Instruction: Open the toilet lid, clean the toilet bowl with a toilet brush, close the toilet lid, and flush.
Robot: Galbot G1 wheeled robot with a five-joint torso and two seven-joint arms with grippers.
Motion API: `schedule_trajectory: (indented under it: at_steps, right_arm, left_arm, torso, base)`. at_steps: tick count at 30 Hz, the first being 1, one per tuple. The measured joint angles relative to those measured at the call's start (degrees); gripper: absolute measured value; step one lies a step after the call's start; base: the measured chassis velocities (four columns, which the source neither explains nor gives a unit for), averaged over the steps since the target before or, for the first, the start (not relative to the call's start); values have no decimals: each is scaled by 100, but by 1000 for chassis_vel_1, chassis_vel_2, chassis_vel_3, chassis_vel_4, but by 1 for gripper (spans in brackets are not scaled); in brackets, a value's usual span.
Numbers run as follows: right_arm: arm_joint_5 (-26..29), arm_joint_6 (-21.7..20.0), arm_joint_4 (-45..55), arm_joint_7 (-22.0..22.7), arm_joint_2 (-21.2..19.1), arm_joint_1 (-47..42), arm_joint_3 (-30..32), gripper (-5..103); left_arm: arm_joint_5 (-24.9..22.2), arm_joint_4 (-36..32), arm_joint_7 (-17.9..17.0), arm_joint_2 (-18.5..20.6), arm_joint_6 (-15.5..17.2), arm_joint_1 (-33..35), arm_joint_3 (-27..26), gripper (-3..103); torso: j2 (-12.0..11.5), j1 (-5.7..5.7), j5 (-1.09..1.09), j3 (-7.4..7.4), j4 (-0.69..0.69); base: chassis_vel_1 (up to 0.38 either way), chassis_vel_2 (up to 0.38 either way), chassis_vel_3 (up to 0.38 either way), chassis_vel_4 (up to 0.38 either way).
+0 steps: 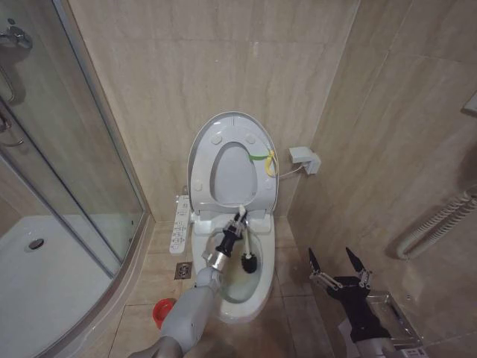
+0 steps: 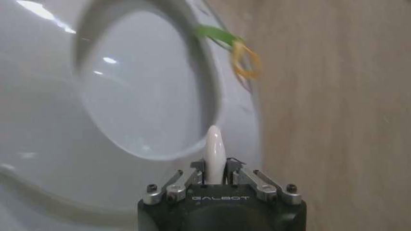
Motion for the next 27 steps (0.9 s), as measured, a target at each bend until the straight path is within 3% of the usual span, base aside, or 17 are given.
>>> schedule_trajectory:
  at_steps: [3, 5, 6, 8, 10, 11, 13, 14, 17, 20, 21, 23, 24, 26, 27]
  right_arm:
    - [0, 0, 0, 0, 0, 0, 0, 100]
    - [0, 0, 0, 0, 0, 0, 0, 100]
    - [0, 0, 0, 0, 0, 0, 0, 100]
    - [0, 0, 0, 0, 0, 0, 0, 100]
    - [0, 0, 0, 0, 0, 0, 0, 100]
    - [0, 0, 0, 0, 0, 0, 0, 100]
    - [0, 0, 0, 0, 0, 0, 0, 100]
    - [0, 0, 0, 0, 0, 0, 0, 100]
    - [0, 0, 0, 0, 0, 0, 0, 100]
    - [0, 0, 0, 0, 0, 0, 0, 100]
    - [0, 0, 0, 0, 0, 0, 0, 100]
    - [0, 0, 0, 0, 0, 0, 0, 100]
    - [0, 0, 0, 0, 0, 0, 0, 100]
    - [0, 0, 0, 0, 0, 0, 0, 100]
    - [0, 0, 0, 0, 0, 0, 0, 100]
  left_arm:
    - [-91, -72, -19, 0, -4, 31, 15, 21]
    - [-1092, -280, -11, 0, 89, 41, 160, 21]
    - [-1092, -280, -11, 0, 89, 41, 160, 21]
    - [-1989, -520, -26, 0, 291, 55, 267, 21]
    - [-2074, -538, -28, 0, 330, 52, 280, 21]
    - [-1938, -479, -19, -1, 317, 37, 270, 21]
    - [-1069, -187, -2, 1, 150, 0, 114, 21]
    - [-1069, -187, -2, 1, 150, 0, 114, 21]
    - [144, -27, -32, 0, 10, 47, -52, 21]
    - [469, -51, -42, 1, -8, 93, -92, 21]
    - [357, -113, -20, 0, -9, 104, -79, 21]
    - [-664, -326, 46, 0, 70, 110, 84, 21]
    - [-664, -326, 46, 0, 70, 110, 84, 21]
    - [-1630, -517, 5, -2, 275, 77, 161, 21]
    - [-1782, -527, 8, -1, 316, 48, 163, 21]
  torso:
    - [0, 0, 0, 0, 0]
    - [0, 0, 0, 0, 0]
    - [0, 0, 0, 0, 0]
    - [0, 0, 0, 0, 0]
    - [0, 0, 0, 0, -1]
    - [0, 0, 0, 0, 0]
    - [0, 0, 0, 0, -1]
    - [0, 0, 0, 0, -1]
    - [0, 0, -1, 0, 0]
    - [0, 0, 0, 0, 0]
    - [0, 0, -1, 0, 0]
    - [0, 0, 0, 0, 0]
    - [0, 0, 0, 0, 0]
    - [0, 0, -1, 0, -1]
    - [0, 0, 1, 0, -1]
  base:
    - [0, 0, 0, 0]
    - [0, 0, 0, 0]
    - [0, 0, 0, 0]
    - [0, 0, 0, 0]
    - [0, 0, 0, 0]
    - [0, 0, 0, 0]
    - [0, 0, 0, 0]
    - [0, 0, 0, 0]
    - [0, 0, 0, 0]
    - [0, 0, 0, 0]
    - [0, 0, 0, 0]
    - [0, 0, 0, 0]
    - [0, 0, 0, 0]
    - [0, 0, 0, 0]
    - [0, 0, 0, 0]
